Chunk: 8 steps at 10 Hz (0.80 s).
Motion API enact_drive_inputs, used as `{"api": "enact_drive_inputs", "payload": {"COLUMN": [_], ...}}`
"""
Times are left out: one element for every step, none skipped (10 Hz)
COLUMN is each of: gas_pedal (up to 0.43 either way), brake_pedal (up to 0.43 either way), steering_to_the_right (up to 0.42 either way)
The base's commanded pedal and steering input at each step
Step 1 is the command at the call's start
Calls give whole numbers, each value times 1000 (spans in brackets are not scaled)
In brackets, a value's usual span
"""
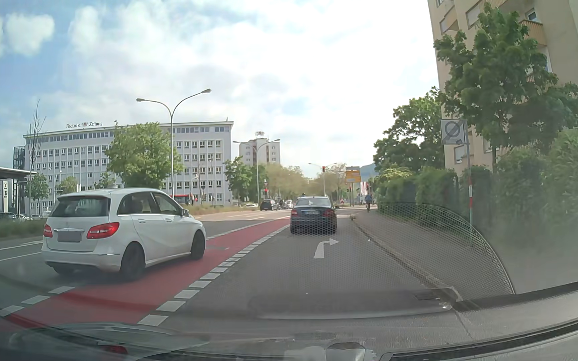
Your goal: Follow the waypoints while adhering to traffic rules and regulations
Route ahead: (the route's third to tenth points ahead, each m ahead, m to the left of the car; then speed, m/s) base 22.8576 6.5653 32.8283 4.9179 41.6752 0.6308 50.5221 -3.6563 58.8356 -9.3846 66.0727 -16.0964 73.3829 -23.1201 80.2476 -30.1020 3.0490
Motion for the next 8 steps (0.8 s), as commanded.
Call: {"api": "enact_drive_inputs", "payload": {"gas_pedal": [0, 0, 8, 59, 138, 197, 248, 268], "brake_pedal": [0, 0, 0, 0, 0, 0, 0, 0], "steering_to_the_right": [2, 2, -3, -5, -5, -5, -5, -5]}}
